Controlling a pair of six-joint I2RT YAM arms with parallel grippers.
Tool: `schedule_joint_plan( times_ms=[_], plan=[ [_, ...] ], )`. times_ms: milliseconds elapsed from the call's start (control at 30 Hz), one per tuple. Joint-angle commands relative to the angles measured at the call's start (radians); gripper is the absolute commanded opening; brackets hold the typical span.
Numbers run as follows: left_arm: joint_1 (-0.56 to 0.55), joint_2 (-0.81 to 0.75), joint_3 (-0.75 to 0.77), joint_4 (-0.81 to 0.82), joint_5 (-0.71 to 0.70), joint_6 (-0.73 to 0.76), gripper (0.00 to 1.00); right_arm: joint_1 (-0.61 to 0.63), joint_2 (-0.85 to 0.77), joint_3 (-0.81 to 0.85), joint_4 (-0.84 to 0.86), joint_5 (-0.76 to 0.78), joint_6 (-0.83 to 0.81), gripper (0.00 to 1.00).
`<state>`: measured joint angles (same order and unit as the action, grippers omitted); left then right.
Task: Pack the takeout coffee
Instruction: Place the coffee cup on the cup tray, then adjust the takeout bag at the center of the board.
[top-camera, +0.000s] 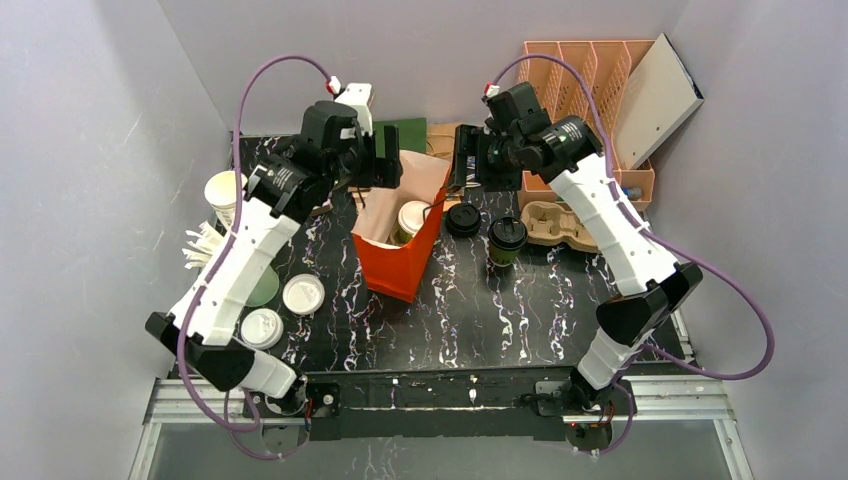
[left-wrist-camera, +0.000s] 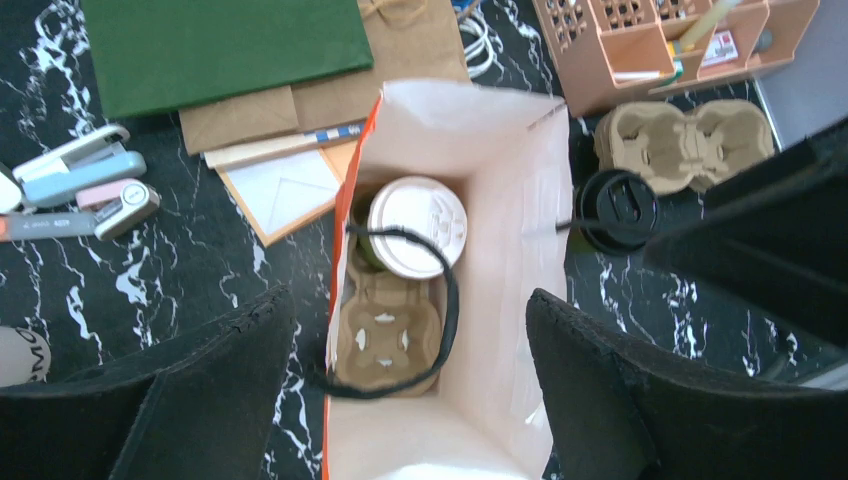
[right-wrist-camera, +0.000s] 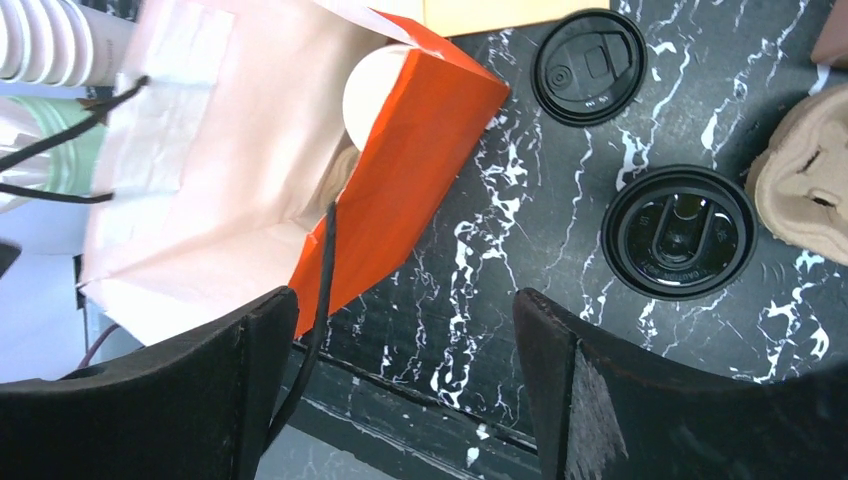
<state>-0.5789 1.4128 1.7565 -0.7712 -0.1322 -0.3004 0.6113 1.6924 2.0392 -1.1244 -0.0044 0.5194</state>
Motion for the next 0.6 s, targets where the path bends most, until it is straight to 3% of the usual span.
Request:
schedule_joint_plan(
  times_ms=[0, 133, 300, 367, 567],
  plan=[
    [0.018, 0.088, 0.157, -0.059, -0.062, 0.018, 0.83, 0.000, 0.022, 0.086, 0.010, -0.041, -0.015, 0.87],
    [0.022, 0.204, 0.289, -0.117, -0.023, 0.061, 0.81, -0.001, 0.055, 0.122, 0.011, -0.049, -0.003, 0.80],
    [0.062, 0.325, 0.405, -0.104, 0.063, 0.074, 0.81, -0.002, 0.093, 0.144, 0.024, -0.037, 0.063, 0.81],
    [0.083, 0.386, 0.461, -0.116, 0.120, 0.084, 0.76, -0.002, 0.105, 0.146, 0.037, -0.015, 0.097, 0.78],
    [0.085, 0.409, 0.376, -0.042, 0.217, 0.163, 0.69, 0.000, 0.112, 0.104, 0.093, -0.001, 0.137, 0.69]
  ],
)
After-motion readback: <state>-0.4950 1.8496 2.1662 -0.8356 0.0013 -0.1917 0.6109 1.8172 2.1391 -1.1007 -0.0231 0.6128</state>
